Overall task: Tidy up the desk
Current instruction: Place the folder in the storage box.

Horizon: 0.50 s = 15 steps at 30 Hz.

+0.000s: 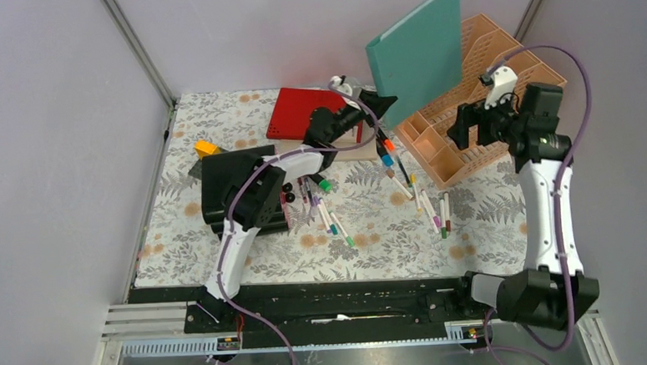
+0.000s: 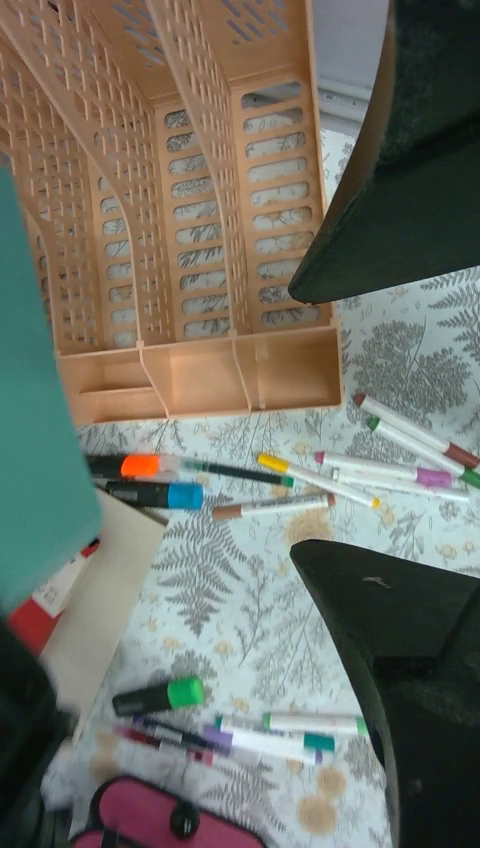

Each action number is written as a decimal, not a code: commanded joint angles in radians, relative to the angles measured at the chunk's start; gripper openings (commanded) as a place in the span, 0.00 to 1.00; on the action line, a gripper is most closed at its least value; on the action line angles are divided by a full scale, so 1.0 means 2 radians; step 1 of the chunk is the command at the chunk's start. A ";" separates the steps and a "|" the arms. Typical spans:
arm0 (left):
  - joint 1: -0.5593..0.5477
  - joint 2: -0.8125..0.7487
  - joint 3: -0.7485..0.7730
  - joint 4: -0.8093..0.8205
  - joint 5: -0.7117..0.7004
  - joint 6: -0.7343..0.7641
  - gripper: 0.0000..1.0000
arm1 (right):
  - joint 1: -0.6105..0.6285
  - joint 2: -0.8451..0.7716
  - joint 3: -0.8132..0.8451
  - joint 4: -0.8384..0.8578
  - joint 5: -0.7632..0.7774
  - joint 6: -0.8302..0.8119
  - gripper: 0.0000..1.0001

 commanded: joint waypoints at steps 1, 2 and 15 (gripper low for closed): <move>-0.026 0.045 0.099 -0.014 0.011 0.026 0.00 | -0.036 -0.042 -0.024 0.019 -0.076 0.048 0.95; -0.030 0.058 0.117 -0.018 0.004 0.033 0.00 | -0.044 -0.042 -0.026 0.021 -0.083 0.051 0.95; -0.060 0.229 0.349 -0.010 -0.087 0.025 0.00 | -0.063 -0.031 -0.031 -0.003 -0.174 0.037 0.98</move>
